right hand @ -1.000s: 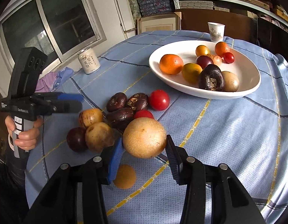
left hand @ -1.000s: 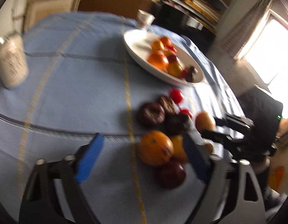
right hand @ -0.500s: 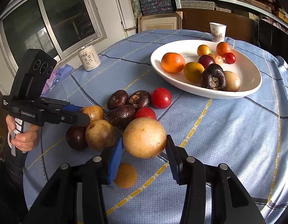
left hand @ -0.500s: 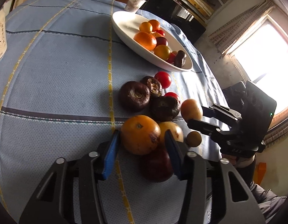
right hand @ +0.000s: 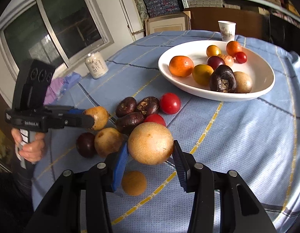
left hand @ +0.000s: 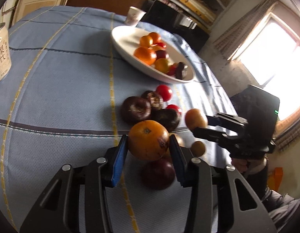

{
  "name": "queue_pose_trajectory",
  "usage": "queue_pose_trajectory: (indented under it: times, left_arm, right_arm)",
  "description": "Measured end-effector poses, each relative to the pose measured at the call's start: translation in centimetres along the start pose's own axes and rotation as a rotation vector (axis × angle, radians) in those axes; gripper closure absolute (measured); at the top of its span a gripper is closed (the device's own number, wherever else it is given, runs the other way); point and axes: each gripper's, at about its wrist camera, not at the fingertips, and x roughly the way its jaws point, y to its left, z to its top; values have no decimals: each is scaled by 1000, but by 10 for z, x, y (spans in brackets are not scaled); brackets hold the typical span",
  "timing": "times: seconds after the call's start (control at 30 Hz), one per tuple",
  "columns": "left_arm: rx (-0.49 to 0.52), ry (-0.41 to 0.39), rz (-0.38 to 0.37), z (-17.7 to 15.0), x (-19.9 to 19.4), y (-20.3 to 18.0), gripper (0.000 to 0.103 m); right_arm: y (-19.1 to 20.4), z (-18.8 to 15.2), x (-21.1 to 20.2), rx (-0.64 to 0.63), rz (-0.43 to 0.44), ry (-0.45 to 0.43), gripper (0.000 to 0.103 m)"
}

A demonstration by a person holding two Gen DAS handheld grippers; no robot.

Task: Organize fruits
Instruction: 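Grasp a mandarin with the left tool while the right tool holds the tan fruit, then carry both fruits over the white plate and open both tools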

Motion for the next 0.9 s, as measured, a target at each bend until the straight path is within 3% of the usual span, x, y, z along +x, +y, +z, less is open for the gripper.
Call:
queue_pose_trajectory:
  times: [0.2, 0.37, 0.43, 0.63, 0.8, 0.83, 0.87, 0.9]
  left_arm:
    - [46, -46, 40, 15, -5, -12, 61]
    - [114, -68, 82, 67, 3, -27, 61]
    - [131, -91, 111, 94, 12, -34, 61]
    - [187, -101, 257, 163, 66, -46, 61]
    - [222, -94, 354, 182, 98, -51, 59]
    - [227, -101, 391, 182, 101, -52, 47]
    - [225, -111, 416, 182, 101, -52, 23]
    - [220, -127, 441, 181, 98, -53, 16]
  right_arm:
    - [-13, 7, -16, 56, -8, -121, 57]
    - [-35, 23, -39, 126, -162, -367, 57]
    - [-48, 31, -41, 157, -213, -419, 57]
    - [-88, 50, -13, 264, -234, -377, 57]
    - [-104, 62, -2, 286, -209, -371, 54]
    - [-106, 62, -1, 291, -208, -374, 48]
    - [-106, 62, -2, 290, -204, -371, 44]
    - [-105, 61, -3, 289, -199, -370, 44]
